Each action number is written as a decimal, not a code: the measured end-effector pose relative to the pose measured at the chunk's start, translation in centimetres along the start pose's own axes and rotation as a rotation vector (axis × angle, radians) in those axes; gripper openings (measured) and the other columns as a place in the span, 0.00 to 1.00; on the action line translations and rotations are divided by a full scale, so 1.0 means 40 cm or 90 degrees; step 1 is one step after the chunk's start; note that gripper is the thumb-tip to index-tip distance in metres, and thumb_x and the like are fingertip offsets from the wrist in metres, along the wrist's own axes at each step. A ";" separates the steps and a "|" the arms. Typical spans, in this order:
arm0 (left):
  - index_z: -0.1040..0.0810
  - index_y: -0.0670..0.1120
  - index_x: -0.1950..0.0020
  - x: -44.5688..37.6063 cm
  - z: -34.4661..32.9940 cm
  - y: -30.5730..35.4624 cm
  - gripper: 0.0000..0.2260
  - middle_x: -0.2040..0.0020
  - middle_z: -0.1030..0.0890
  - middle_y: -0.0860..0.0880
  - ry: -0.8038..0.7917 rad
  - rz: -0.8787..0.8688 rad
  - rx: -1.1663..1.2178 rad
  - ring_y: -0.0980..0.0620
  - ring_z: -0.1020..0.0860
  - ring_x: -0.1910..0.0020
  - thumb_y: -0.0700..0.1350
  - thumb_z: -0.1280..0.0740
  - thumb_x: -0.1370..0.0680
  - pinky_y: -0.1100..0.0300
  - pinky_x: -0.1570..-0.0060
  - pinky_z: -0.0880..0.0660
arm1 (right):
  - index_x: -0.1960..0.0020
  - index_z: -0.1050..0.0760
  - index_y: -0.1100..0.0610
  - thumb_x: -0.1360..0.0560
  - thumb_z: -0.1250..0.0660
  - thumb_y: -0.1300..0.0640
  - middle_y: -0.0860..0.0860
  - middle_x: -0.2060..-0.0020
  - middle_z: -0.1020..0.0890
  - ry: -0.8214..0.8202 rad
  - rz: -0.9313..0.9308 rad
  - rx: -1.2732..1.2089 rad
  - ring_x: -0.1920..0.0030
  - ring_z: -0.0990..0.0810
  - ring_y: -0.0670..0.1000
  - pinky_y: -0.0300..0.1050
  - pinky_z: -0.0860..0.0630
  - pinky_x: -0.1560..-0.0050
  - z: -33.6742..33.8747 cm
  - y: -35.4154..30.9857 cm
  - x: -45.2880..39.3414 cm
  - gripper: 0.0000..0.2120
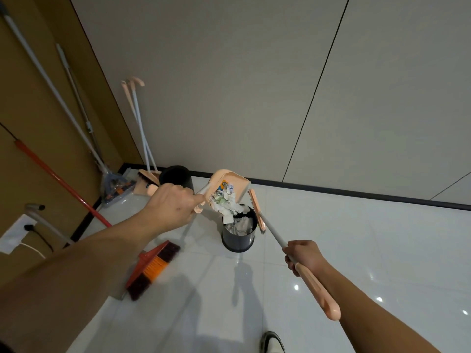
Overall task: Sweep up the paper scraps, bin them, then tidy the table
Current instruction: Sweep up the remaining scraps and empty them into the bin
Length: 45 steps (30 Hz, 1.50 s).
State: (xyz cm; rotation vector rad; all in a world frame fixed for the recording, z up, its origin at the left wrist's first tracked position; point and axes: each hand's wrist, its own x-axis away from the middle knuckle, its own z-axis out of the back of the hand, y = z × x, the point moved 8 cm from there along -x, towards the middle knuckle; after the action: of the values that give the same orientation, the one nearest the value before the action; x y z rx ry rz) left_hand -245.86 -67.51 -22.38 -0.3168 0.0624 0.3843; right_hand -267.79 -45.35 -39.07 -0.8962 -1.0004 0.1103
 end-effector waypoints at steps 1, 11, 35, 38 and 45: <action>0.19 0.46 0.59 0.004 0.003 -0.005 0.08 0.74 0.26 0.49 0.005 0.008 0.012 0.48 0.28 0.78 0.47 0.23 0.33 0.61 0.77 0.35 | 0.67 0.28 0.62 0.29 0.35 0.70 0.57 0.74 0.29 0.000 -0.001 -0.001 0.80 0.33 0.52 0.38 0.36 0.77 -0.001 0.001 0.001 0.09; 0.19 0.47 0.56 0.028 0.016 0.006 0.07 0.71 0.24 0.49 0.020 0.012 0.017 0.48 0.25 0.74 0.49 0.26 0.28 0.59 0.73 0.33 | 0.65 0.25 0.64 0.28 0.34 0.69 0.57 0.76 0.28 0.001 0.004 0.007 0.80 0.31 0.53 0.38 0.35 0.76 -0.007 0.003 0.007 0.07; 0.19 0.45 0.58 0.022 0.032 -0.022 0.08 0.73 0.25 0.49 0.046 -0.096 0.003 0.49 0.28 0.77 0.43 0.23 0.33 0.60 0.77 0.33 | 0.63 0.25 0.65 0.29 0.33 0.69 0.58 0.76 0.28 0.060 0.001 -0.034 0.79 0.30 0.54 0.40 0.32 0.75 -0.023 0.002 0.000 0.04; 0.19 0.45 0.59 0.020 0.022 -0.037 0.08 0.73 0.26 0.49 0.044 -0.126 -0.008 0.49 0.28 0.77 0.42 0.23 0.34 0.59 0.77 0.32 | 0.63 0.25 0.66 0.29 0.33 0.68 0.58 0.77 0.27 0.072 -0.002 -0.040 0.79 0.29 0.54 0.40 0.31 0.75 -0.037 -0.003 -0.005 0.05; 0.19 0.44 0.60 -0.036 -0.027 -0.123 0.10 0.74 0.25 0.48 0.022 -0.060 0.038 0.46 0.27 0.77 0.43 0.21 0.36 0.58 0.76 0.29 | 0.63 0.26 0.66 0.28 0.34 0.69 0.57 0.76 0.28 0.097 -0.019 -0.057 0.80 0.31 0.53 0.39 0.33 0.77 -0.060 -0.033 -0.048 0.05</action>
State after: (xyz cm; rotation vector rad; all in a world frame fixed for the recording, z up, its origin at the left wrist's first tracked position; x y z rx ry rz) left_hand -245.33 -72.70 -21.81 -0.2663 0.0919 0.2831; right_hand -267.46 -48.55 -40.01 -0.9572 -0.8813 -0.0277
